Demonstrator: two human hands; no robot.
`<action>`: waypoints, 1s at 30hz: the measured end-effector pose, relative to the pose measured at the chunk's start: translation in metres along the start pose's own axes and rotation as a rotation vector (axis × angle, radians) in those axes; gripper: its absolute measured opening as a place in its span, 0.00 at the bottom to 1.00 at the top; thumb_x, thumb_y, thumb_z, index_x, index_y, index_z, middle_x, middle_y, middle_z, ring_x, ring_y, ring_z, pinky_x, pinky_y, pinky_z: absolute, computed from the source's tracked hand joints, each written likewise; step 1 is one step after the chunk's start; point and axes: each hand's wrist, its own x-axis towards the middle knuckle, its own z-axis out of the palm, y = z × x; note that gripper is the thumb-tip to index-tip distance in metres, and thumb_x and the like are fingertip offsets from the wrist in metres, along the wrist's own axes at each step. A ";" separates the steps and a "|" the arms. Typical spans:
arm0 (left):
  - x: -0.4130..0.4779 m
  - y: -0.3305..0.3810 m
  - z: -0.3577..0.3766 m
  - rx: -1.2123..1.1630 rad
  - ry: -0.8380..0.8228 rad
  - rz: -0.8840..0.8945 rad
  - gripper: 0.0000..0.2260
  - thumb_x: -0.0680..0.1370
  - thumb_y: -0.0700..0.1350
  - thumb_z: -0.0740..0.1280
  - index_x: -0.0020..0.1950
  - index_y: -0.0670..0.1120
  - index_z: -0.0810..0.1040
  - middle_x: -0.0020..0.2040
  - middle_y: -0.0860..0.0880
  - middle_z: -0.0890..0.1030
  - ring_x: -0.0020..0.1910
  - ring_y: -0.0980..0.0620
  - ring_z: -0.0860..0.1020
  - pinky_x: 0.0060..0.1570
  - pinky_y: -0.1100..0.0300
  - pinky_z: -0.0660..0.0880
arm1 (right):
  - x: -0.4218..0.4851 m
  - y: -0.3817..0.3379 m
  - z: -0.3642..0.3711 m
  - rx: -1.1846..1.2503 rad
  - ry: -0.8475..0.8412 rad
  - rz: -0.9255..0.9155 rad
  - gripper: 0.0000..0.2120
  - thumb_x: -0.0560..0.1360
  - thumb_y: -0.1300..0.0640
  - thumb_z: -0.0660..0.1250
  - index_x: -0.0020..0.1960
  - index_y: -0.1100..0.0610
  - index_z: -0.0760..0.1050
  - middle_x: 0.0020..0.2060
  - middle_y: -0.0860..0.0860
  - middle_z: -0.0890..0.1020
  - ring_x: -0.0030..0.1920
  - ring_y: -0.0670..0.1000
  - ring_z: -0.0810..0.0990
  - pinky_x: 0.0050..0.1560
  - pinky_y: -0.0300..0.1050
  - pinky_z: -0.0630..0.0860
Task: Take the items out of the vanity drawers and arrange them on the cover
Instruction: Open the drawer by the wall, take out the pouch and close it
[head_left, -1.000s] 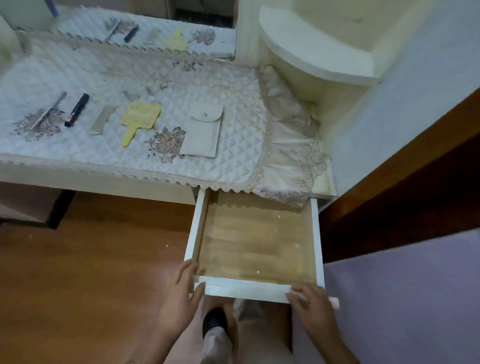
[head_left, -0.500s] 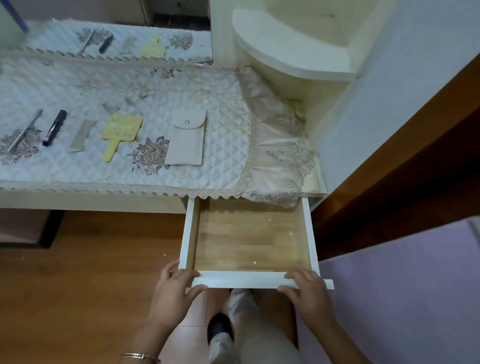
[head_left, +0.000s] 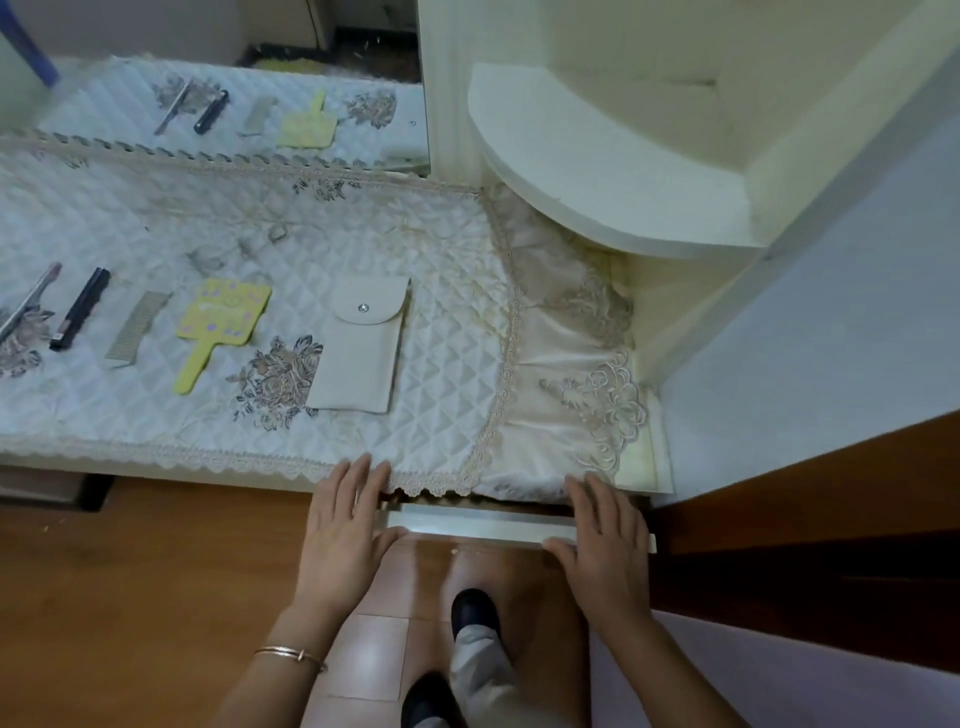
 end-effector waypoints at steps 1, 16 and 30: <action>0.006 0.000 0.001 0.008 0.018 -0.007 0.31 0.75 0.66 0.44 0.67 0.46 0.66 0.65 0.45 0.68 0.65 0.42 0.64 0.66 0.50 0.58 | 0.006 -0.001 0.001 -0.014 0.021 -0.001 0.41 0.54 0.48 0.80 0.63 0.53 0.67 0.59 0.56 0.78 0.58 0.55 0.67 0.58 0.52 0.60; 0.037 0.026 0.007 -0.034 0.091 -0.313 0.29 0.57 0.36 0.78 0.52 0.47 0.68 0.57 0.39 0.73 0.58 0.37 0.65 0.55 0.33 0.65 | 0.047 -0.004 -0.003 -0.098 0.053 0.019 0.24 0.57 0.49 0.77 0.49 0.52 0.70 0.48 0.53 0.80 0.42 0.57 0.77 0.39 0.48 0.71; -0.106 -0.024 -0.013 -0.573 -0.220 -0.375 0.13 0.78 0.41 0.61 0.62 0.43 0.73 0.60 0.45 0.78 0.58 0.49 0.76 0.55 0.61 0.71 | -0.061 -0.034 -0.018 0.237 -0.424 0.153 0.23 0.75 0.58 0.62 0.69 0.55 0.64 0.68 0.54 0.69 0.66 0.55 0.69 0.63 0.50 0.67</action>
